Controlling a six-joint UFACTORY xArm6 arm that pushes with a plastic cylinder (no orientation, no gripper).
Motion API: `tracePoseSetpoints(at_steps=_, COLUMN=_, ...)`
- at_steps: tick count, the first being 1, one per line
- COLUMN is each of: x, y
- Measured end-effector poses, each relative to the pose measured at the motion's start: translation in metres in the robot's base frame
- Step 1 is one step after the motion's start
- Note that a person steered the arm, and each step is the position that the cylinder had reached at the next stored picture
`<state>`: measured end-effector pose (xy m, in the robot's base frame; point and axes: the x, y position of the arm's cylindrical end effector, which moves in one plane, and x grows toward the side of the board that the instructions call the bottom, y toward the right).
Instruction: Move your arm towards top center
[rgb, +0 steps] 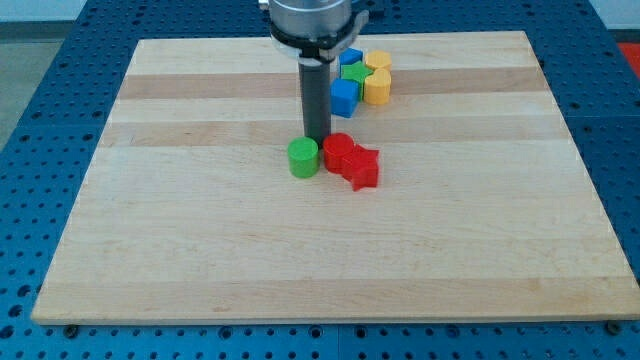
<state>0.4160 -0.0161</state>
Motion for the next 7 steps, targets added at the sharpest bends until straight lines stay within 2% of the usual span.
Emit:
tracePoseSetpoints(at_steps=1, x=0.034, y=0.010)
tracePoseSetpoints(at_steps=2, x=0.050, y=0.013)
tracePoseSetpoints(at_steps=3, x=0.048, y=0.013)
tracePoseSetpoints(at_steps=5, x=-0.056, y=0.009)
tracePoseSetpoints(at_steps=7, x=-0.063, y=-0.011)
